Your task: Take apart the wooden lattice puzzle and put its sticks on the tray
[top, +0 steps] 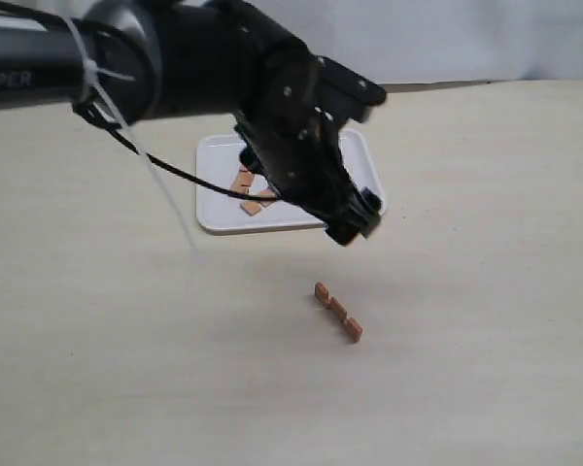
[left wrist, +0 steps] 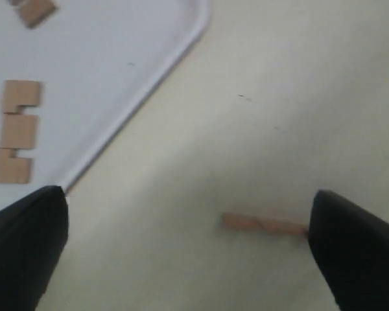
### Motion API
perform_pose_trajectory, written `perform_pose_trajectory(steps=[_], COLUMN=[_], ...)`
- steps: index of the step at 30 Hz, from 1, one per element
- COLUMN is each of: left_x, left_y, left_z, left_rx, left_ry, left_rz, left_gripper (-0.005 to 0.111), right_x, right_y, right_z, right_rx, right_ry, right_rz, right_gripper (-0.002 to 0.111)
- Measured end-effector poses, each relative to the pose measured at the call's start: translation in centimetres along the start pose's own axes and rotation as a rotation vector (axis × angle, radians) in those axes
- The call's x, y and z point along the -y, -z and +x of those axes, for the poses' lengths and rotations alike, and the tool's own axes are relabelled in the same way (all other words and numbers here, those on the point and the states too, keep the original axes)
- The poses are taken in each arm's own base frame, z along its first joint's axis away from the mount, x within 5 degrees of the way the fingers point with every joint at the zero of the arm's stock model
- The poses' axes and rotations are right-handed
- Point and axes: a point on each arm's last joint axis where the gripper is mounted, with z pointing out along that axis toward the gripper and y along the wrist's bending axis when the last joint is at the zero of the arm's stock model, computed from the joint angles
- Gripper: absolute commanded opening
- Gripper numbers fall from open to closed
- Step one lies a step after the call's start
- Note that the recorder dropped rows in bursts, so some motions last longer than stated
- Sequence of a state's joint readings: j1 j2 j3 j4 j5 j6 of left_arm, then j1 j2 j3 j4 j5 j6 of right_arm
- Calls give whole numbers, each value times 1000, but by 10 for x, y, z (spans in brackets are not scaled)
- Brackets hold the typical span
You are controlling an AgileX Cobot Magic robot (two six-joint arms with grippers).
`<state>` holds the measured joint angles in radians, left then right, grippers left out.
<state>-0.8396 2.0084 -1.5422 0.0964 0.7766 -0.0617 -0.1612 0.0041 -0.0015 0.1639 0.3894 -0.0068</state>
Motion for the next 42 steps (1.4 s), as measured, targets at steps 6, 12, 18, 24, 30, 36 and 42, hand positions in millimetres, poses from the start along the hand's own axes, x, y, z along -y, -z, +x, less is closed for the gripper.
perform_pose_trajectory(steps=[6,12,18,24,30,36,42], left_x=[67,76,71,65,65,65,64], left_y=[-22,-47,-63,-78,-86,-86,-83], left_z=[12,20,24,30,34,33,32], left_rx=[-62,-114,-137,-177,-199,-192,-191], left_ry=[-151,-171,-107,-90,-95,-98,-138], left_rz=[60,62,46,32,25,25,29], left_gripper=[93,93,93,93,89,30,0], right_x=[0,0,0,0,0,0,0], right_y=[0,0,0,0,0,0,0], right_z=[0,0,0,0,0,0,0], right_rx=[0,0,0,0,0,0,0], right_ry=[0,0,0,0,0,0,0], right_rz=[0,0,0,0,0,0,0], right_gripper=[5,5,5,5,5,5,5])
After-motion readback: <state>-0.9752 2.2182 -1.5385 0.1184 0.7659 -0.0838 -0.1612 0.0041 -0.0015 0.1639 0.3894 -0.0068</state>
